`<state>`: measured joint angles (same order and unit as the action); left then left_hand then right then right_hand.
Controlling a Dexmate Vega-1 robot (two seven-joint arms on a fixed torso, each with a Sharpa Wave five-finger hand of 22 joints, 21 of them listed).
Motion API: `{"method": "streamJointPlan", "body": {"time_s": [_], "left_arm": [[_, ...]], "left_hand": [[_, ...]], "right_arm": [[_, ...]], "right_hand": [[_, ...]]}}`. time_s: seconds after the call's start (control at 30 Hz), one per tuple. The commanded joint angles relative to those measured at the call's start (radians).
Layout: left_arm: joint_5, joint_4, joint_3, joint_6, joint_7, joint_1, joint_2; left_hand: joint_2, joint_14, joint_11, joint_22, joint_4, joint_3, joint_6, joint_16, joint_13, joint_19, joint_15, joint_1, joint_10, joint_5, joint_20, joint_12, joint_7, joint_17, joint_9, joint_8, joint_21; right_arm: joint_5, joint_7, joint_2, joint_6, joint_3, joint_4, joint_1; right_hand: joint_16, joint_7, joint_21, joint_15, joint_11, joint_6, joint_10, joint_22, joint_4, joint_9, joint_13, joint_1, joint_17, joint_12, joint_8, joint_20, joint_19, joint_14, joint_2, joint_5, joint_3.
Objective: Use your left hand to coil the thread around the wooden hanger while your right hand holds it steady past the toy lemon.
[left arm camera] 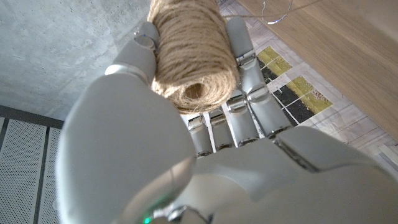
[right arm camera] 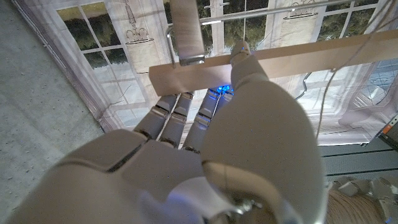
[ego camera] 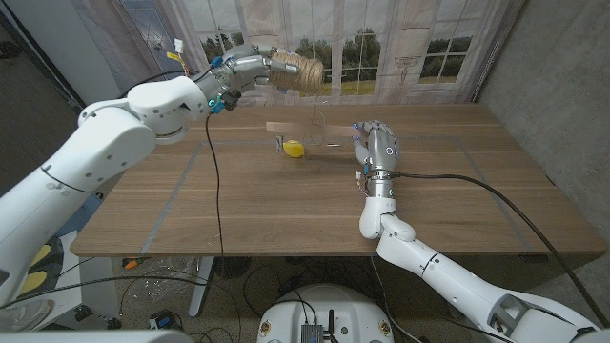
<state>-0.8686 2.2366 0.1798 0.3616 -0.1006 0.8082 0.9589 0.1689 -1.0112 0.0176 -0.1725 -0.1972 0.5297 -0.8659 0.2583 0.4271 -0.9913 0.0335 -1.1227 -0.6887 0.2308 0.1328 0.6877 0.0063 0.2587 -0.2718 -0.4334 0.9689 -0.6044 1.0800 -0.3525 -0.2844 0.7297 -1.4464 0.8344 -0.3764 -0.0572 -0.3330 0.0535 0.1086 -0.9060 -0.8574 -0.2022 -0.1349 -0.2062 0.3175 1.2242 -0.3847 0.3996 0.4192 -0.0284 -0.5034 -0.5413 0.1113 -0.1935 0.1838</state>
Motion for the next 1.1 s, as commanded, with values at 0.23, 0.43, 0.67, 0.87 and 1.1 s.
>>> {"method": "streamJointPlan", "body": {"time_s": [0.23,0.43,0.67,0.87,1.1], "left_arm": [[-0.010,0.072,-0.013,-0.029,0.004,0.121,0.026],[-0.026,0.084,-0.020,-0.007,-0.014,0.156,0.038],[-0.029,0.087,-0.032,-0.010,-0.061,0.220,0.033],[-0.033,0.078,-0.036,-0.017,-0.101,0.271,0.018],[-0.054,0.054,-0.030,-0.006,-0.139,0.305,-0.001]], "left_hand": [[-0.258,-0.206,-0.035,0.000,0.027,0.034,-0.057,0.003,0.142,-0.004,-0.255,-0.243,-0.048,0.004,0.063,0.052,0.054,0.005,-0.091,-0.003,0.008],[-0.258,-0.208,-0.037,0.000,0.027,0.034,-0.057,0.002,0.141,-0.004,-0.255,-0.243,-0.048,0.004,0.062,0.051,0.054,0.006,-0.091,-0.002,0.009],[-0.258,-0.207,-0.038,0.000,0.027,0.035,-0.058,0.001,0.141,-0.004,-0.255,-0.243,-0.047,0.005,0.062,0.051,0.053,0.007,-0.092,-0.002,0.010],[-0.257,-0.208,-0.037,0.000,0.026,0.035,-0.059,0.000,0.142,-0.003,-0.255,-0.242,-0.046,0.005,0.062,0.050,0.053,0.007,-0.093,-0.001,0.011],[-0.257,-0.210,-0.035,0.000,0.026,0.036,-0.060,-0.001,0.146,-0.003,-0.256,-0.243,-0.043,0.005,0.062,0.051,0.052,0.008,-0.093,-0.001,0.012]], "right_arm": [[-0.064,0.037,0.157,0.050,-0.199,0.100,0.030],[-0.113,0.037,0.208,0.086,-0.272,0.124,0.043],[-0.165,0.037,0.273,0.140,-0.364,0.138,0.064],[-0.221,0.037,0.329,0.187,-0.443,0.133,0.081],[-0.281,0.037,0.381,0.246,-0.516,0.121,0.099]], "right_hand": [[0.008,-0.033,-0.009,0.169,-0.013,-0.102,-0.009,-0.003,0.006,-0.028,0.002,0.024,-0.001,0.001,0.009,0.010,0.001,-0.014,0.045,-0.005,0.004],[0.010,-0.030,-0.010,0.169,-0.013,-0.101,-0.009,-0.003,0.005,-0.027,0.003,0.024,0.001,0.001,0.009,0.011,0.002,-0.015,0.045,-0.005,0.004],[0.012,-0.031,-0.010,0.170,-0.013,-0.101,-0.009,-0.003,0.005,-0.027,0.003,0.024,0.001,0.002,0.009,0.010,0.004,-0.015,0.045,-0.005,0.003],[0.012,-0.031,-0.010,0.170,-0.013,-0.101,-0.010,-0.003,0.005,-0.027,0.004,0.025,0.001,0.002,0.009,0.011,0.005,-0.015,0.045,-0.005,0.002],[0.015,-0.028,-0.010,0.167,-0.016,-0.100,-0.011,-0.003,0.006,-0.027,0.003,0.024,0.001,0.002,0.008,0.011,0.008,-0.013,0.046,-0.005,0.002]]}}
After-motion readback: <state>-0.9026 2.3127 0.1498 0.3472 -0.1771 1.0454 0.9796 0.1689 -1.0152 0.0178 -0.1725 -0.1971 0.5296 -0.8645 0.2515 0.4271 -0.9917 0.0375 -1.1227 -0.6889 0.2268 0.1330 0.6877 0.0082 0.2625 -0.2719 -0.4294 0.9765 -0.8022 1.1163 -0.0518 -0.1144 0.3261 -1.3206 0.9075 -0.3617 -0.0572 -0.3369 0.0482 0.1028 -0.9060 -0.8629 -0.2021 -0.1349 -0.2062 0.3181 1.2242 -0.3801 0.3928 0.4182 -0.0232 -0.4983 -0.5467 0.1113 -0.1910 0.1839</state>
